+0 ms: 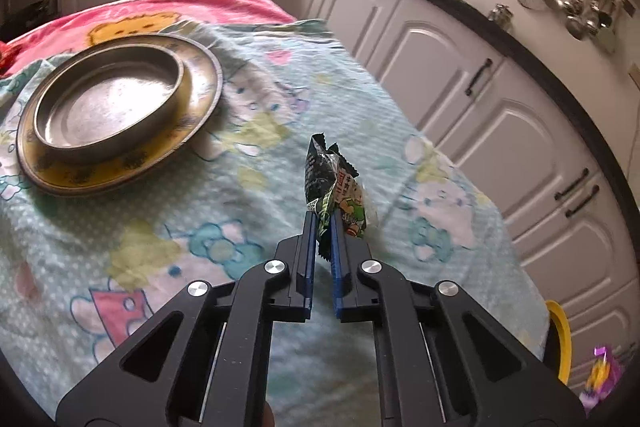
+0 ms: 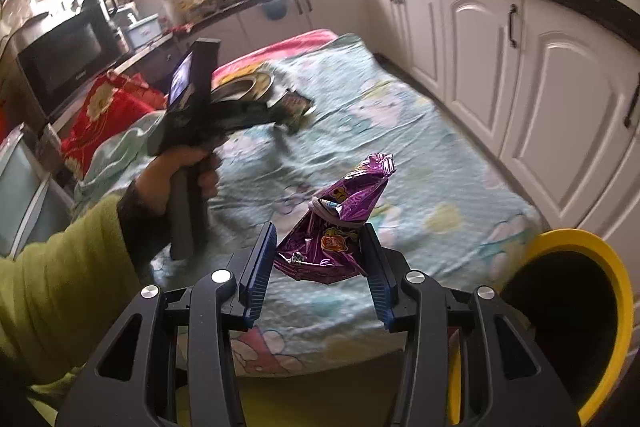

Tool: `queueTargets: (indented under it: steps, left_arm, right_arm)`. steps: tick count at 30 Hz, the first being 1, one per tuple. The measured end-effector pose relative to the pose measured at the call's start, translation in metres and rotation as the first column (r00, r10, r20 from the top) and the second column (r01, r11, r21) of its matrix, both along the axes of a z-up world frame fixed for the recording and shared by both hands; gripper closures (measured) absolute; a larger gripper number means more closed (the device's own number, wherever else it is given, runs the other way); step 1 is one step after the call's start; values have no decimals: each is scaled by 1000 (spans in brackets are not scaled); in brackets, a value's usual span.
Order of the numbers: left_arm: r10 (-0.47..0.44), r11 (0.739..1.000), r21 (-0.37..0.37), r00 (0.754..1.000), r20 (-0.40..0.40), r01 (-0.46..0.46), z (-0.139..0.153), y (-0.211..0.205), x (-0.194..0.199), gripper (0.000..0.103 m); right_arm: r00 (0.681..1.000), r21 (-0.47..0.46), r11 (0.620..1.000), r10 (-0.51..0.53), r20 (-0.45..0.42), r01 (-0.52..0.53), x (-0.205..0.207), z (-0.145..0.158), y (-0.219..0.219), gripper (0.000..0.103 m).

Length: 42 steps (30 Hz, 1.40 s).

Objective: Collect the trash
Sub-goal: 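Carry the green packet with the left tool while the right tool carries the purple wrapper to the bin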

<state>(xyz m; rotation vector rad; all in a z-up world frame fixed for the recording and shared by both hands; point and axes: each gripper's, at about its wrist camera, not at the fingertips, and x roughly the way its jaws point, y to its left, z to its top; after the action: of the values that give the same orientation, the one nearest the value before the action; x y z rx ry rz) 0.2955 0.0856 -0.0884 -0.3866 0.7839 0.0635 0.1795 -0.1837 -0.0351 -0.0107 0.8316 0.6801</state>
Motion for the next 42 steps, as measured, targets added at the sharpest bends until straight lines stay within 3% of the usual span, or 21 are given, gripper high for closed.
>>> queueTargets:
  steps: [18, 28, 42]
  left_arm:
    - [-220, 975, 47, 969, 112, 216, 55, -89, -57, 100]
    - [-336, 942, 78, 927, 170, 327, 78, -135, -85, 100]
    - [-467, 884, 114, 866, 180, 454, 83, -194, -110, 100]
  right_arm:
    - [983, 64, 984, -168, 67, 164, -10, 27, -75, 62]
    - [961, 82, 964, -260, 90, 253, -24, 35, -115, 62]
    - [918, 36, 927, -373, 137, 372, -43, 30, -158, 62]
